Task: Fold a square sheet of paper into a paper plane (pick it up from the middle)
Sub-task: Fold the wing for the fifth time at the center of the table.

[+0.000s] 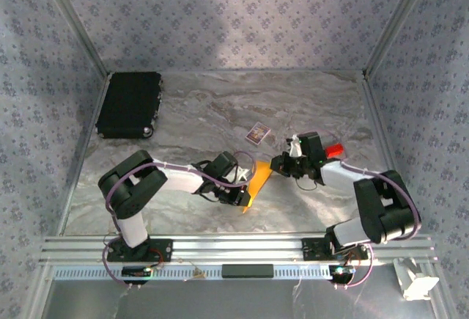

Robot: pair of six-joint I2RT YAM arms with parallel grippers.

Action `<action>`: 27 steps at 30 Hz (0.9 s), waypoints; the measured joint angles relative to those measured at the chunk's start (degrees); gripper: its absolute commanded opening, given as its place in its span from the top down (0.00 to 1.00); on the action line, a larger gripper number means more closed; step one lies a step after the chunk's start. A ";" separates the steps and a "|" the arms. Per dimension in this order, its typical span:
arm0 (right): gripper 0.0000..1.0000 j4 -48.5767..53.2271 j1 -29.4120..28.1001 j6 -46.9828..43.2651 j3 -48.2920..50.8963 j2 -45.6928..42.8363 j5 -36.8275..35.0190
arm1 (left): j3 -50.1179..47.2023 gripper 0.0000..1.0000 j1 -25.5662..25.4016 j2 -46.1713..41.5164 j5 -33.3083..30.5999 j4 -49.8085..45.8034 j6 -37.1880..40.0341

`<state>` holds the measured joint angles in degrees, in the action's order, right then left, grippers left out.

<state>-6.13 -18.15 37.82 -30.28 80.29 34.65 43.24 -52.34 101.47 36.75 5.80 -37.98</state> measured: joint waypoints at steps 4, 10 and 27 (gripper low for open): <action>0.92 0.15 -5.38 0.04 0.00 -0.57 0.24 | 0.22 1.00 0.09 0.00 -0.09 -0.59 0.00; 0.93 -1.11 -13.09 0.59 1.64 0.55 0.26 | 0.44 1.00 0.11 0.00 -0.13 -1.11 0.00; 0.94 -2.21 -6.64 0.48 3.76 5.62 0.24 | 0.76 1.00 0.22 0.31 0.17 -1.51 0.42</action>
<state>-8.34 -24.80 38.30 -26.52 85.91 34.89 44.01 -52.12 101.78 36.93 4.29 -37.56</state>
